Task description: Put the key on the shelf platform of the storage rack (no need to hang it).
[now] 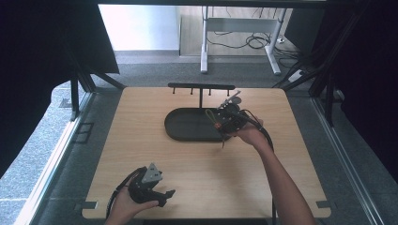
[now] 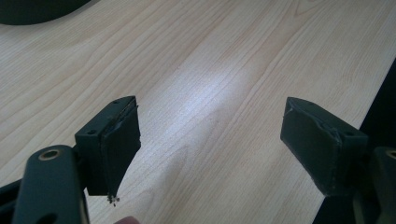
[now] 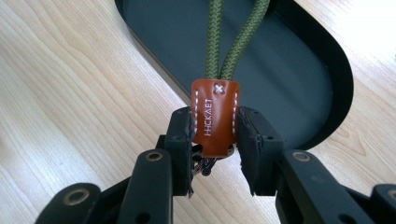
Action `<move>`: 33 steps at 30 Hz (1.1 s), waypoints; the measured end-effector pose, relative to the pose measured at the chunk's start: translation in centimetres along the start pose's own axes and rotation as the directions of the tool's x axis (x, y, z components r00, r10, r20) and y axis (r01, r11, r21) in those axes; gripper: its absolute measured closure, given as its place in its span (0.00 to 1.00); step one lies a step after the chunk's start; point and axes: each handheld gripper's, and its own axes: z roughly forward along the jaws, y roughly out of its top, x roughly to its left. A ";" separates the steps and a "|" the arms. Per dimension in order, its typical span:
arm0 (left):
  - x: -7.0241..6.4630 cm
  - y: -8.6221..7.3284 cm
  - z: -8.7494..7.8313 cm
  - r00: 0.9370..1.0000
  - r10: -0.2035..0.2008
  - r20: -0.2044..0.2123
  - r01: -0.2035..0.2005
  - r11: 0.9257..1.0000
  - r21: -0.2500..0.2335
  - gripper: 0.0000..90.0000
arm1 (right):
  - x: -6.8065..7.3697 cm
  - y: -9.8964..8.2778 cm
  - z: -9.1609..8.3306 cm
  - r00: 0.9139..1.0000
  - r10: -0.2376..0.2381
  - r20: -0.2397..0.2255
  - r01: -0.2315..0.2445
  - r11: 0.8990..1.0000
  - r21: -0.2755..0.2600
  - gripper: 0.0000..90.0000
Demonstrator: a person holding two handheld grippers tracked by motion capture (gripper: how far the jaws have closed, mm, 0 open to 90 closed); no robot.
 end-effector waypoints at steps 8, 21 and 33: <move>0.1 0.0 -0.1 1.000 -0.008 -0.002 0.008 1.000 -0.007 0.23 | -0.6 0.2 0.3 1.000 0.013 0.003 -0.013 1.000 0.001 0.75; 0.3 -0.1 -0.5 1.000 -0.007 -0.007 0.007 1.000 -0.018 0.23 | -2.0 1.7 1.3 0.999 0.050 0.004 -0.050 0.999 -0.007 0.75; 0.9 -0.3 -1.1 1.000 -0.023 -0.014 0.023 0.999 -0.038 0.23 | -3.3 3.3 2.7 0.997 0.074 0.008 -0.074 0.997 -0.007 0.75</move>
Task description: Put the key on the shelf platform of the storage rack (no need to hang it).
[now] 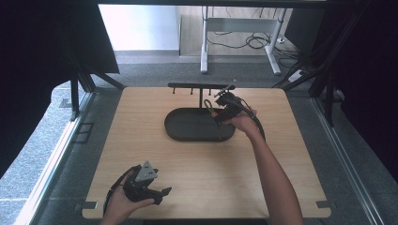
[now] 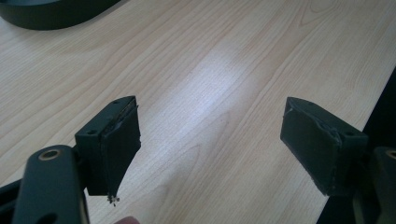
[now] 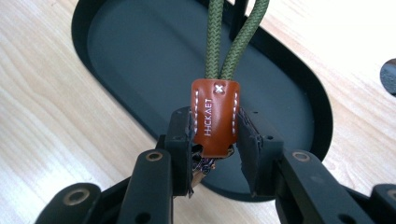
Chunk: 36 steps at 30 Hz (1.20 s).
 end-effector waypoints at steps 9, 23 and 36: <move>0.1 0.0 -0.1 1.000 -0.003 0.002 0.003 1.000 -0.002 0.23 | -1.0 0.9 0.7 0.999 0.021 0.025 -0.021 1.000 -0.013 0.75; 0.0 0.0 0.3 1.000 0.004 0.006 -0.004 1.000 0.010 0.23 | -1.4 -1.9 3.6 0.998 0.054 0.028 -0.055 0.998 0.028 0.74; -0.2 0.1 0.5 1.000 0.009 0.010 -0.009 1.000 0.016 0.23 | -1.7 -3.8 3.8 0.997 0.073 0.015 -0.073 0.997 0.024 0.59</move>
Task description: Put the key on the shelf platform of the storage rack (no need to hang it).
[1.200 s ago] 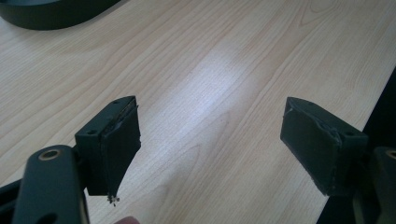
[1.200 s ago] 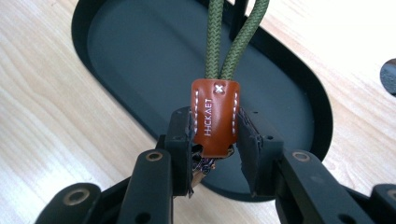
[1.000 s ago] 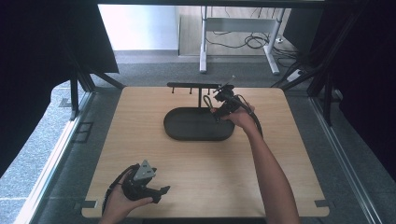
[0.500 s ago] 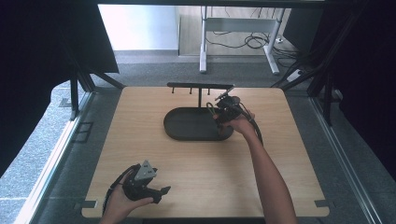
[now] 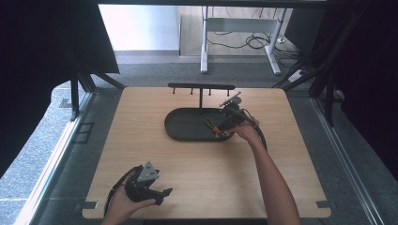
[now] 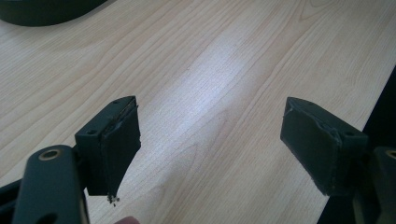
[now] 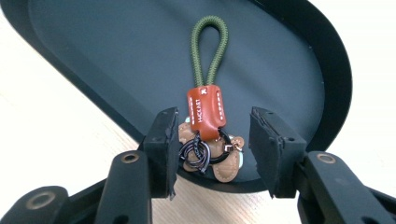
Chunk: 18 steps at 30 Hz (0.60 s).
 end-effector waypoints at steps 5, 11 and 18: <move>0.0 0.0 0.0 1.000 0.000 0.000 0.000 1.000 -0.001 0.23 | 0.3 -0.6 -0.8 1.000 -0.007 -0.009 0.007 1.000 -0.021 0.57; 0.0 0.0 -0.1 1.000 -0.001 -0.003 0.001 1.000 -0.004 0.23 | 0.0 -2.0 -2.3 1.000 -0.007 -0.019 0.006 0.999 -0.052 0.54; -0.2 0.1 0.0 1.000 0.005 -0.001 -0.005 1.000 -0.003 0.23 | -0.2 -4.8 -4.0 1.000 -0.001 -0.020 -0.001 0.994 -0.109 0.53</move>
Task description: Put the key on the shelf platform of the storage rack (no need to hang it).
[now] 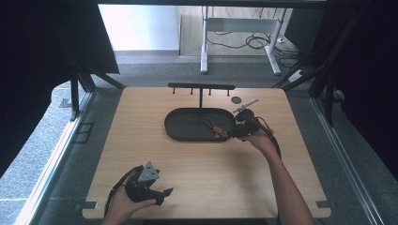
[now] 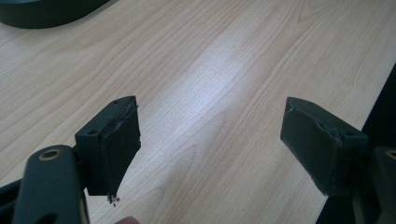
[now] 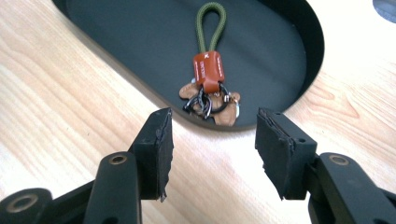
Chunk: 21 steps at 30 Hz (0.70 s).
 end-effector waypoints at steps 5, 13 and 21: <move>-0.1 0.1 0.1 1.000 0.003 0.000 -0.003 1.000 0.001 0.23 | 0.1 -1.8 -1.1 1.000 0.003 -0.005 -0.004 1.000 -0.028 0.53; -0.2 0.1 0.1 1.000 0.003 -0.002 -0.003 1.000 0.004 0.23 | 0.6 -4.8 -2.3 1.000 0.007 -0.021 -0.008 0.998 -0.064 0.53; -0.2 0.1 0.0 1.000 -0.001 -0.006 0.001 1.000 0.002 0.23 | 1.0 -9.9 -2.8 0.999 0.022 -0.037 -0.026 0.995 -0.097 0.53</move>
